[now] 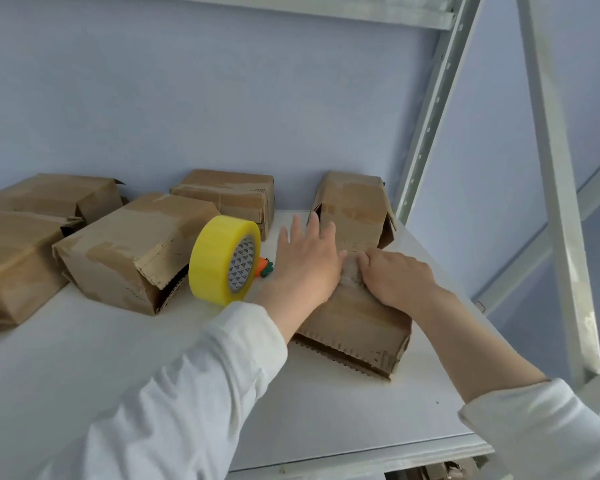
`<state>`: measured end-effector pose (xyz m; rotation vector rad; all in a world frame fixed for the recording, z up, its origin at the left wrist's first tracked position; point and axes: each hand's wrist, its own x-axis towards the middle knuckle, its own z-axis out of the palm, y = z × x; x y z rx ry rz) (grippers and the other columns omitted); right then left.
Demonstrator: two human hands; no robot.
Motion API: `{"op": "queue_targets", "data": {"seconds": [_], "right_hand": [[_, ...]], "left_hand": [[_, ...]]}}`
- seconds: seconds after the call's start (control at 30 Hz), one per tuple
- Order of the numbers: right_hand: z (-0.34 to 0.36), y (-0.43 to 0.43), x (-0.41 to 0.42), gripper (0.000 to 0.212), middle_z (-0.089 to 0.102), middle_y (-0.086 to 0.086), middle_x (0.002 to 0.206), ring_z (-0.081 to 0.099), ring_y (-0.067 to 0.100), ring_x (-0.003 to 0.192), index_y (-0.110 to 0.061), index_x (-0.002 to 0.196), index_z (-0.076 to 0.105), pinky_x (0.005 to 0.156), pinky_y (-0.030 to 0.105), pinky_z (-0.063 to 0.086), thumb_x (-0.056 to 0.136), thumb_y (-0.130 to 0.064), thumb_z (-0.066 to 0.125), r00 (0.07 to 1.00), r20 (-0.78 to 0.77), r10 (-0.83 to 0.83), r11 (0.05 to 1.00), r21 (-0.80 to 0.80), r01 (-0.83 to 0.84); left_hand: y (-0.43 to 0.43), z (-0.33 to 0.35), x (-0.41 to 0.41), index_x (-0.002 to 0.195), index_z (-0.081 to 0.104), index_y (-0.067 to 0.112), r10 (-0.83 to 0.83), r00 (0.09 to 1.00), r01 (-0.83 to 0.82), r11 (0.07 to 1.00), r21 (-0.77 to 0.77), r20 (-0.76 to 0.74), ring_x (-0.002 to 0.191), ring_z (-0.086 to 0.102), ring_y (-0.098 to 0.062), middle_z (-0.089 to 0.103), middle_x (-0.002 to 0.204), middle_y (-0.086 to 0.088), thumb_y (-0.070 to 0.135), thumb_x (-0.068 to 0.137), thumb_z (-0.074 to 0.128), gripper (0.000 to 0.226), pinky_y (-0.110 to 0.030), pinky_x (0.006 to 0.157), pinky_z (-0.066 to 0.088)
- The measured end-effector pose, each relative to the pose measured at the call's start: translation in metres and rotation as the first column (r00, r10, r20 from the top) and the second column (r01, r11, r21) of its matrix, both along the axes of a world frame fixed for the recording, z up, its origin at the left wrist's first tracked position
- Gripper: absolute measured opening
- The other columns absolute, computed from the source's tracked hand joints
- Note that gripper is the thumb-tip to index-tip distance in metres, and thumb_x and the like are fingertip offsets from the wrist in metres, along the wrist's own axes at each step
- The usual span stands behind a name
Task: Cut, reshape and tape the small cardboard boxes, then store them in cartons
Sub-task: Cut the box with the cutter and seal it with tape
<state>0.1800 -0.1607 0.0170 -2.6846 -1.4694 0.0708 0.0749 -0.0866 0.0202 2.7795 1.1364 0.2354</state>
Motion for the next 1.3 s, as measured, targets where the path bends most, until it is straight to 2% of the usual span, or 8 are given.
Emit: {"op": "queue_targets", "data": {"seconds": [0.27, 0.33, 0.43, 0.5, 0.63, 0.83, 0.97, 1.3], "right_hand": [[-0.001, -0.038, 0.002, 0.047, 0.048, -0.006, 0.137, 0.040, 0.019, 0.129, -0.025, 0.131, 0.053, 0.104, 0.034, 0.031, 0.099, -0.047, 0.028, 0.917, -0.398, 0.030, 0.992, 0.121, 0.020], [-0.010, -0.045, -0.003, 0.046, 0.041, -0.007, 0.145, 0.033, 0.019, 0.137, -0.029, 0.138, 0.045, 0.113, 0.038, 0.025, 0.098, -0.048, 0.033, 0.758, -0.650, 0.060, 0.963, 0.236, 0.127], [-0.014, -0.050, -0.014, 0.033, 0.072, -0.005, 0.099, 0.066, 0.013, 0.093, -0.026, 0.114, 0.062, 0.084, 0.028, 0.049, 0.099, -0.041, 0.037, 0.355, -0.925, 0.139, 0.906, 0.264, 0.332], [-0.020, -0.048, -0.021, 0.030, 0.073, -0.004, 0.085, 0.066, 0.013, 0.084, -0.024, 0.098, 0.064, 0.078, 0.028, 0.050, 0.101, -0.036, 0.036, 0.302, -0.941, 0.155, 0.873, 0.273, 0.403], [-0.022, -0.042, -0.031, 0.034, 0.064, 0.000, 0.112, 0.058, 0.020, 0.107, -0.025, 0.103, 0.061, 0.102, 0.040, 0.042, 0.102, -0.037, 0.029, 0.348, -0.932, 0.100, 0.861, 0.256, 0.439], [0.016, -0.041, -0.022, 0.055, 0.025, -0.002, 0.154, 0.023, 0.020, 0.141, -0.022, 0.149, 0.020, 0.111, 0.038, 0.021, 0.099, -0.044, 0.031, 0.670, -0.742, 0.037, 0.833, 0.393, 0.389], [0.041, -0.018, -0.044, 0.049, 0.035, -0.007, 0.148, 0.033, 0.014, 0.136, -0.026, 0.145, 0.032, 0.107, 0.026, 0.023, 0.099, -0.042, 0.034, 0.745, -0.638, 0.195, 0.806, 0.538, 0.249], [0.038, 0.062, -0.090, 0.055, 0.034, 0.002, 0.151, 0.033, 0.018, 0.137, -0.012, 0.146, 0.029, 0.108, 0.029, 0.026, 0.099, -0.039, 0.038, 0.821, -0.474, 0.318, 0.933, 0.310, -0.183]], "left_hand": [[-0.027, -0.024, -0.051, 0.147, -0.018, 0.021, 0.311, 0.908, -0.119, 0.833, -0.541, 0.279, 0.141, -0.025, -0.023, -0.029, 0.151, -0.009, 0.055, 0.092, 0.039, 0.086, -0.042, 0.115, -0.006], [-0.027, -0.029, -0.052, 0.148, -0.015, 0.024, 0.328, 0.864, -0.036, 0.796, -0.605, 0.381, 0.142, -0.022, -0.019, -0.027, 0.153, -0.005, 0.051, 0.093, 0.040, 0.082, -0.038, 0.115, -0.005], [-0.021, -0.035, -0.049, 0.147, -0.017, 0.021, 0.281, 0.819, 0.112, 0.776, -0.621, 0.499, 0.141, -0.022, -0.013, -0.025, 0.154, 0.000, 0.043, 0.096, 0.039, 0.079, -0.030, 0.114, -0.004], [-0.009, -0.036, -0.047, 0.147, -0.019, 0.021, 0.279, 0.796, 0.190, 0.727, -0.660, 0.537, 0.143, -0.015, -0.012, -0.021, 0.154, 0.003, 0.040, 0.098, 0.036, 0.076, -0.028, 0.114, 0.000], [0.007, -0.035, -0.045, 0.150, -0.003, 0.023, 0.234, 0.842, 0.141, 0.773, -0.619, 0.485, 0.145, -0.004, -0.014, -0.004, 0.157, 0.007, 0.045, 0.098, 0.030, 0.065, -0.031, 0.117, 0.002], [0.039, 0.011, -0.077, 0.141, 0.038, 0.020, 0.001, 0.845, -0.073, 0.991, 0.113, 0.535, 0.141, 0.020, -0.007, 0.028, 0.152, 0.006, 0.034, 0.099, 0.037, 0.045, -0.025, 0.110, 0.021], [0.076, 0.004, -0.103, 0.143, 0.034, 0.021, 0.109, 0.951, -0.115, 0.993, 0.001, 0.289, 0.140, 0.024, -0.014, 0.024, 0.153, 0.005, 0.041, 0.098, 0.031, 0.049, -0.035, 0.113, 0.023], [0.026, -0.038, -0.192, 0.098, 0.047, 0.019, 0.138, 0.586, -0.099, 0.990, -0.099, 0.798, 0.088, 0.058, -0.001, 0.052, 0.117, 0.012, 0.062, 0.075, 0.055, 0.050, -0.016, 0.071, 0.047]]}}
